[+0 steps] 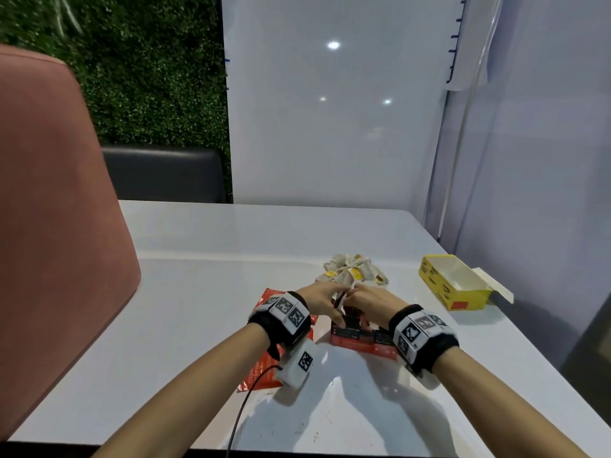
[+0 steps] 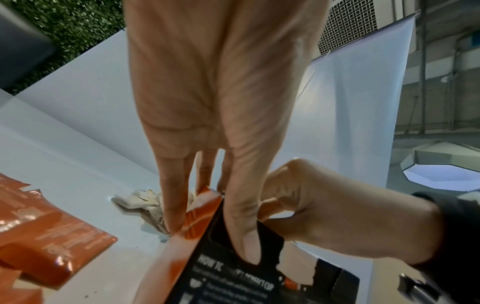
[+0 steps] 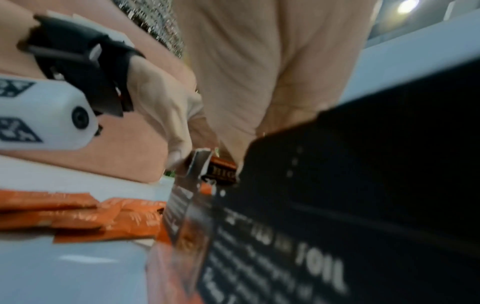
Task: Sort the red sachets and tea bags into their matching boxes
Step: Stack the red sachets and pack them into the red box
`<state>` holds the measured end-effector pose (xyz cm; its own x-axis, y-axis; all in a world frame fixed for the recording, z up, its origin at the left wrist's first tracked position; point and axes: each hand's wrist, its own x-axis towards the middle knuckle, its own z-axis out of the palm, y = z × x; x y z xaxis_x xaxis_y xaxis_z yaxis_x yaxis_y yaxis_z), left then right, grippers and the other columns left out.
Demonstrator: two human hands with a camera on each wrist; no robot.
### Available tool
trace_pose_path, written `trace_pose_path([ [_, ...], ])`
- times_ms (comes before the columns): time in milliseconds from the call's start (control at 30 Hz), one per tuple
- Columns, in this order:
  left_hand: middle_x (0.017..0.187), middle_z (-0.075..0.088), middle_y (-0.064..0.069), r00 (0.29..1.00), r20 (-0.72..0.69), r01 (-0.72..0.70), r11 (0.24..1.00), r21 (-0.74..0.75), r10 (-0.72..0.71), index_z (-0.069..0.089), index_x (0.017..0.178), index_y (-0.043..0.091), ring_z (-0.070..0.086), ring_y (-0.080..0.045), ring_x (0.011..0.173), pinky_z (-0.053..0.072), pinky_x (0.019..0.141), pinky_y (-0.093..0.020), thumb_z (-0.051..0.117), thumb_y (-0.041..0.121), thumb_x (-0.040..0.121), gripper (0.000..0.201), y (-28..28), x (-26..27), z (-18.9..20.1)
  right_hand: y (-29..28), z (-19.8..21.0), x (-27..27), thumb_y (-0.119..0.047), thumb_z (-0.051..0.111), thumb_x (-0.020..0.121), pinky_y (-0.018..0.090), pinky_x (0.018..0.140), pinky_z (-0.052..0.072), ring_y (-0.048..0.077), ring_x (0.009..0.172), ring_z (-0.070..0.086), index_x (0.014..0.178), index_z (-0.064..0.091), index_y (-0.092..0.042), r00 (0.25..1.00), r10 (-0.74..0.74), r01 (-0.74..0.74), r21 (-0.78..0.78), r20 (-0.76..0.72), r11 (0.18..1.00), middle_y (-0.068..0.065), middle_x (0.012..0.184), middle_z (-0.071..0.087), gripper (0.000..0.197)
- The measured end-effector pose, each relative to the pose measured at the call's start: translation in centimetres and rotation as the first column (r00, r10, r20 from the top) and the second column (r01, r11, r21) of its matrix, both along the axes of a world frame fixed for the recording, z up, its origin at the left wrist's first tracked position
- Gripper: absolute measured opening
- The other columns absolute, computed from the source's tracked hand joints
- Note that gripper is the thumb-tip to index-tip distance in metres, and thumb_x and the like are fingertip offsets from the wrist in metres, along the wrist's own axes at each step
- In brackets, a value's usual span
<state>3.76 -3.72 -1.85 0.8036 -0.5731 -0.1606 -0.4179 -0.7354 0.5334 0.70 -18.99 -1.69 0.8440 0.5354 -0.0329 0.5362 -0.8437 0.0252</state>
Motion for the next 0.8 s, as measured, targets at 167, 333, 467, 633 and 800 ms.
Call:
trace_pose_path([
  [167, 0.15, 0.034, -0.004, 0.999, 0.005, -0.04, 0.999, 0.011, 0.04, 0.031, 0.146, 0.018, 0.033, -0.021, 0.136, 0.029, 0.108, -0.031, 0.077, 0.022, 0.074, 0.084, 0.5, 0.2, -0.5, -1.5, -0.4, -0.5, -0.001, 0.059, 0.083, 0.029, 0.084, 0.047, 0.024, 0.106, 0.057, 0.107, 0.065, -0.01, 0.978, -0.141, 0.076, 0.372, 0.151, 0.925, 0.006, 0.116, 0.059, 0.026],
  [333, 0.15, 0.034, -0.001, 0.999, -0.009, -0.044, 0.999, 0.03, 0.044, 0.033, 0.145, 0.02, 0.032, -0.02, 0.137, 0.028, 0.11, -0.031, 0.078, 0.025, 0.072, 0.086, 0.5, 0.7, -0.7, -0.6, -1.0, -2.1, -0.01, 0.059, 0.084, 0.033, 0.082, 0.047, 0.03, 0.104, 0.058, 0.111, 0.058, -0.008, 0.9, -0.434, 0.423, 0.327, -0.044, 0.845, 0.014, 0.113, 0.063, 0.028],
  [467, 0.153, 0.03, -0.001, 1.0, 0.004, -0.025, 0.997, 0.075, 0.025, 0.03, 0.146, 0.02, 0.031, -0.019, 0.138, 0.027, 0.111, -0.031, 0.077, 0.026, 0.074, 0.087, 0.4, 0.7, -0.5, 0.5, -1.3, -1.9, -0.013, 0.059, 0.085, 0.019, 0.069, 0.035, 0.028, 0.104, 0.06, 0.11, 0.062, -0.012, 0.93, -0.338, 0.368, 0.406, -0.146, 0.837, 0.01, 0.109, 0.067, 0.025],
  [633, 0.153, 0.028, -0.002, 0.992, -0.122, -0.029, 0.997, -0.07, 0.02, 0.019, 0.148, 0.022, 0.031, -0.023, 0.138, 0.028, 0.113, -0.038, 0.074, 0.02, 0.077, 0.089, 2.1, -0.5, 0.2, 0.5, -1.3, -1.9, -0.003, 0.056, 0.084, 0.022, 0.075, 0.042, 0.027, 0.1, 0.061, 0.106, 0.063, -0.006, 0.911, -0.375, 0.413, 0.417, -0.173, 0.81, 0.012, 0.105, 0.067, 0.023],
  [800, 0.139, 0.046, -0.007, 0.984, -0.005, -0.18, 0.984, -0.014, 0.18, 0.038, 0.139, 0.016, 0.046, -0.02, 0.124, 0.04, 0.102, -0.03, 0.07, 0.026, 0.081, 0.067, 8.2, -2.3, -0.2, 1.0, 0.0, -3.6, -0.003, 0.05, 0.09, 0.031, 0.072, 0.045, 0.026, 0.094, 0.06, 0.106, 0.06, -0.009, 0.91, -0.381, 0.251, 0.511, 0.165, 0.822, 0.007, 0.104, 0.065, 0.02],
])
